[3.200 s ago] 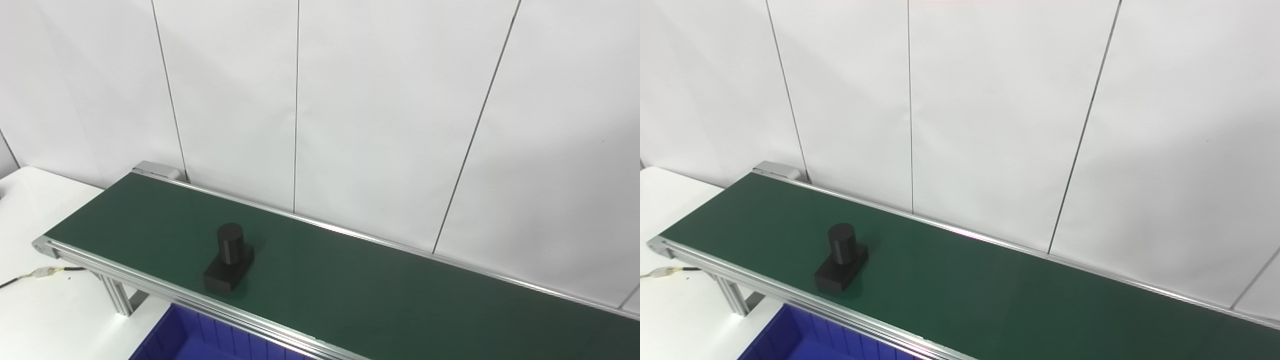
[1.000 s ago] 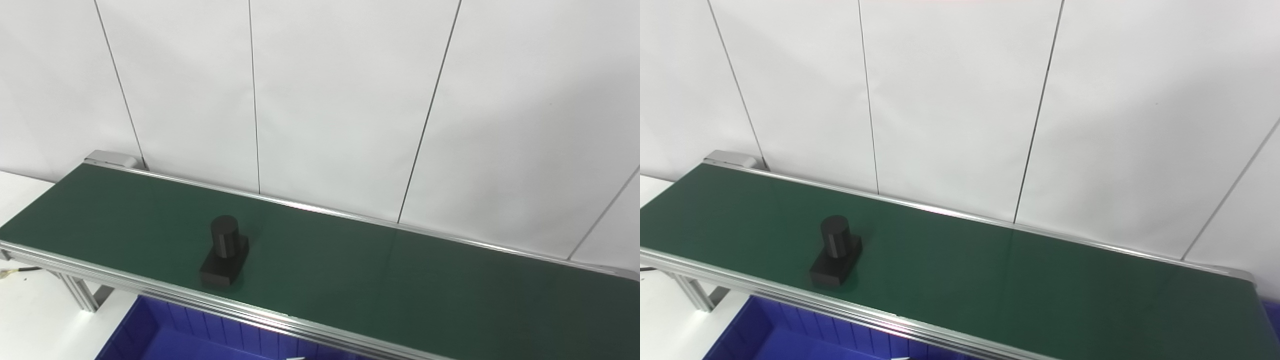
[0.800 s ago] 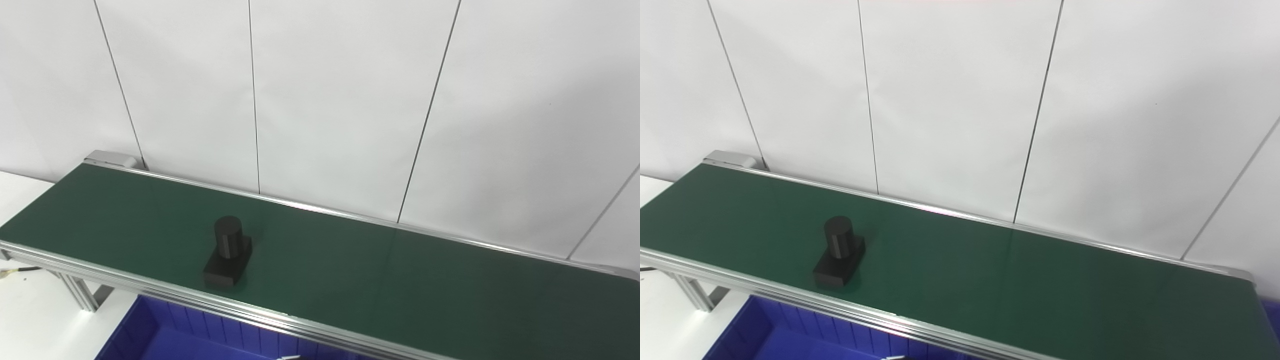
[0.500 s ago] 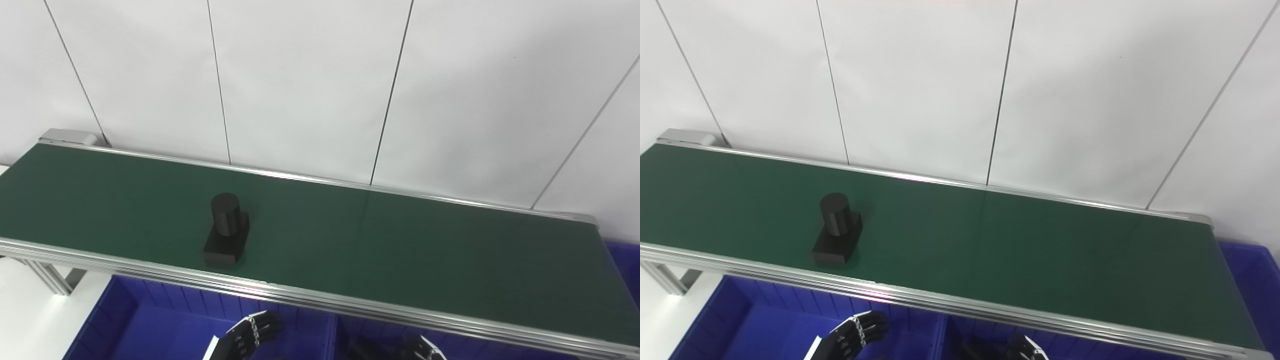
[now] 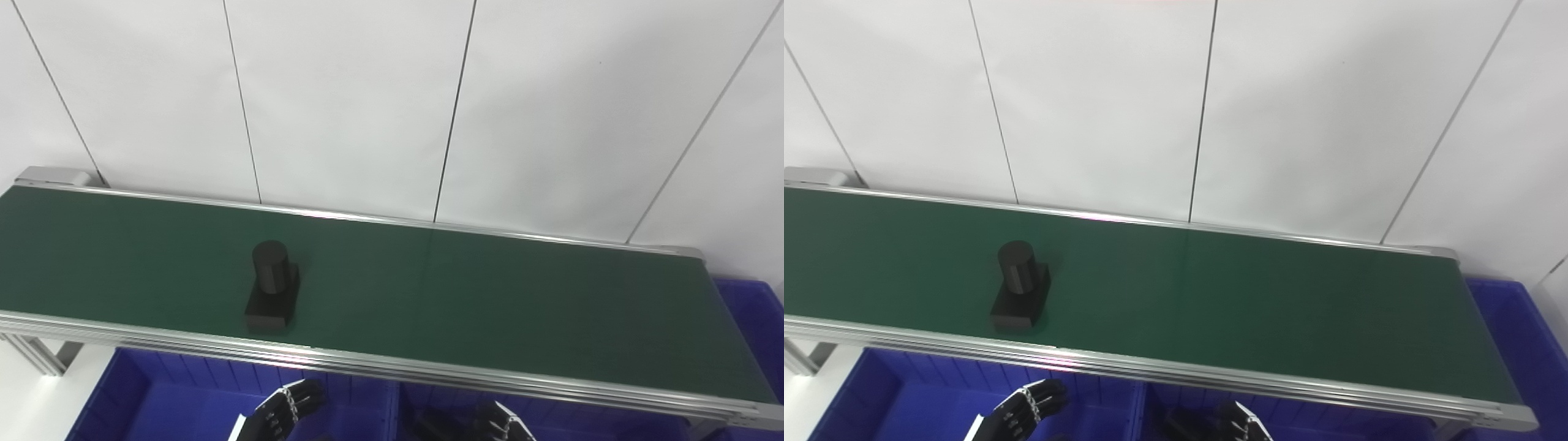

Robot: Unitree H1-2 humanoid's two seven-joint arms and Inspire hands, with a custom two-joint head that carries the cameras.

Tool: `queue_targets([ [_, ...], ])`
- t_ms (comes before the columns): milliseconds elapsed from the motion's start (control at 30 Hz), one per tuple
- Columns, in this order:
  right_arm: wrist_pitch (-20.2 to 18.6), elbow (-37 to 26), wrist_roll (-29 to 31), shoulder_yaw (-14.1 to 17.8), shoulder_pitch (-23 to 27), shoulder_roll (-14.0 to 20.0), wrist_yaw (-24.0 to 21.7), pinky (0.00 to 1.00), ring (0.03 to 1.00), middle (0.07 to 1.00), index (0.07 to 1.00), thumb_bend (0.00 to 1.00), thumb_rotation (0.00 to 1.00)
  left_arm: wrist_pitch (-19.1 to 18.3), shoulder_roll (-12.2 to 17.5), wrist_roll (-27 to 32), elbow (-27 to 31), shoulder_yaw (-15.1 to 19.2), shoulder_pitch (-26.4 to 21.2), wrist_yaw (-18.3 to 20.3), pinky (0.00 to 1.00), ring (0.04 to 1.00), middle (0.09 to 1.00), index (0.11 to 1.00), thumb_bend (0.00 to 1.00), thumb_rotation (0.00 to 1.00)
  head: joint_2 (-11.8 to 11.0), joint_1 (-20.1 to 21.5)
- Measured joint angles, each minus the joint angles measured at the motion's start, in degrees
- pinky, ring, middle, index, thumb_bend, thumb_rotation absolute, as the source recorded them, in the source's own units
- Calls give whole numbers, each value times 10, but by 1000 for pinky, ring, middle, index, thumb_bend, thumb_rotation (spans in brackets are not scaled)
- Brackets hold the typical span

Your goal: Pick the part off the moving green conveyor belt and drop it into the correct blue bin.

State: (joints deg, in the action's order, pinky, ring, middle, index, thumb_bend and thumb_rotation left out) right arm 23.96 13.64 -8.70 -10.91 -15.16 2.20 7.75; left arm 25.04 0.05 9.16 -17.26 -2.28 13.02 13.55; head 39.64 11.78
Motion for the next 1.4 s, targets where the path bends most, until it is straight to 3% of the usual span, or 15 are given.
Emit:
queue_targets([
  [500, 0, -5, -9, 6, 0, -5, 1, 667, 752, 791, 792, 660, 93, 0, 0, -2, 0, 0, -2, 0, 780, 720, 739, 721, 570, 0, 9, 3],
  [900, 0, -19, -12, 13, -1, -7, 1, 651, 749, 798, 794, 647, 24, 0, -2, -1, 0, 2, -2, 0, 783, 729, 748, 723, 559, 0, 14, 10],
  [1033, 0, -40, -15, 20, 2, -12, 0, 640, 744, 793, 799, 652, 57, 0, -3, -1, 0, 2, -2, 0, 781, 729, 746, 721, 563, 0, 15, 5],
  [1233, -2, -55, -13, 24, 34, -11, -12, 694, 760, 801, 818, 674, 32, 0, -4, -1, -1, 3, -2, 0, 786, 731, 743, 714, 563, 0, 11, 2],
  [1400, -28, -84, -18, 24, 86, -11, -30, 724, 773, 813, 841, 698, 30, 0, -8, -1, -1, 4, -3, -1, 771, 721, 742, 714, 571, 0, 9, -3],
])
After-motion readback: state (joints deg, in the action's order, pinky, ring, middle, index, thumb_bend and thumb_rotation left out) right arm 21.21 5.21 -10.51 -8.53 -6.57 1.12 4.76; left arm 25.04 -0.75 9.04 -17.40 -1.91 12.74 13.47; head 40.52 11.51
